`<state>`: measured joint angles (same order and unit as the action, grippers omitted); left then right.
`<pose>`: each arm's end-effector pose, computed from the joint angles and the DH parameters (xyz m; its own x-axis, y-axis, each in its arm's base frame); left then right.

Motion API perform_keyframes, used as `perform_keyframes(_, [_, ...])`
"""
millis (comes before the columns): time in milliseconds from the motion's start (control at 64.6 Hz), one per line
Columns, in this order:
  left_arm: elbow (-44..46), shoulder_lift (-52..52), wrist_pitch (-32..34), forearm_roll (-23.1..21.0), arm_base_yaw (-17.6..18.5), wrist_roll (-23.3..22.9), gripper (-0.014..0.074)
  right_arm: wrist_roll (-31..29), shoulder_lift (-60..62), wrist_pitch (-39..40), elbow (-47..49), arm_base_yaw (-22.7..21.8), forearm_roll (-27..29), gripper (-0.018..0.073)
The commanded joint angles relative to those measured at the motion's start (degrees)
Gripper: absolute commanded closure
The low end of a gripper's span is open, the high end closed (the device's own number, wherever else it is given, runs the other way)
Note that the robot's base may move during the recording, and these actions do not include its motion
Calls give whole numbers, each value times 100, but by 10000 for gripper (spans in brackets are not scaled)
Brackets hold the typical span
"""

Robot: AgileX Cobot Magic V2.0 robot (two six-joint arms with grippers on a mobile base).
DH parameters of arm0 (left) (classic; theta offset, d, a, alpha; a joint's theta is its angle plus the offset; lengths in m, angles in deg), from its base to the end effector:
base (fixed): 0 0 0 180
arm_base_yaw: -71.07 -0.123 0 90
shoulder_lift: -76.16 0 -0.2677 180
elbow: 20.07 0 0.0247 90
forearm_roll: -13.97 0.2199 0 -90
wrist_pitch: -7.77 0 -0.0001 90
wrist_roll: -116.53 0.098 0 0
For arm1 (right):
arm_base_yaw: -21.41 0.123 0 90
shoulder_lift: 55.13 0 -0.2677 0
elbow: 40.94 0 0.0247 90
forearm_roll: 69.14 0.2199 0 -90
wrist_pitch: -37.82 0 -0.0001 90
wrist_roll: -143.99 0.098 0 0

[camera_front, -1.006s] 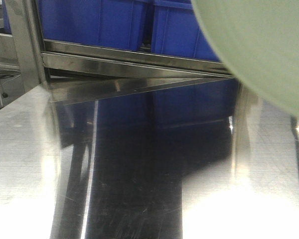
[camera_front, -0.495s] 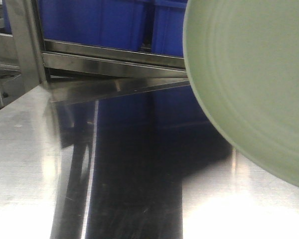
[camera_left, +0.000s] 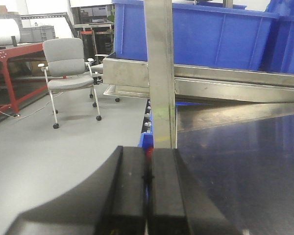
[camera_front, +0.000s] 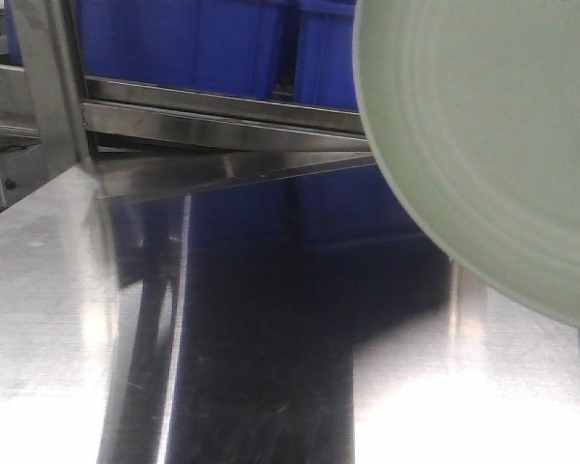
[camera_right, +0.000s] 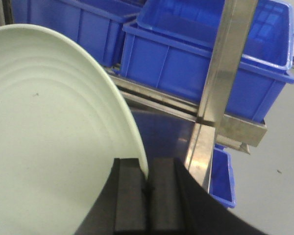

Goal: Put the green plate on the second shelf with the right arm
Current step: 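Lift the plate with the right gripper and raise it beside the robot, then hold the plate in the right gripper while the base drives to the shelf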

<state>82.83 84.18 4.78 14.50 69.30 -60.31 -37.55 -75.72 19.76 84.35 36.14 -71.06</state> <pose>0.0498 0.0016 0.2068 0.0309 0.0653 -0.9974 -0.0334 0.9974 0.0643 0.0522 0.0127 0.2910 -0.0421 -0.0718 -0.9965 -0.2471 0.9672 -0.0592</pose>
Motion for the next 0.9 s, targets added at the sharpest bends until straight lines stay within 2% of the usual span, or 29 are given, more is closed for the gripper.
perform_keyframes(0, [-240, -122, 464, 0, 40, -16, 466, 36, -46, 500, 183, -39, -58, 503])
perform_keyframes(480, [-240, -122, 464, 0, 40, -16, 466, 36, -41, 460, 175, -48, -143, 503])
perform_keyframes(541, [-240, -122, 464, 0, 40, -16, 466, 36, -15, 561, 92, -230, -155, 503])
perform_keyframes(758, [-240, -122, 464, 0, 40, -16, 466, 42, 33, 1037, -265, -1350, -45, 503])
perform_keyframes(882, [-240, -122, 464, 0, 40, -16, 466, 42, 44, 1026, -284, -1464, -34, 503])
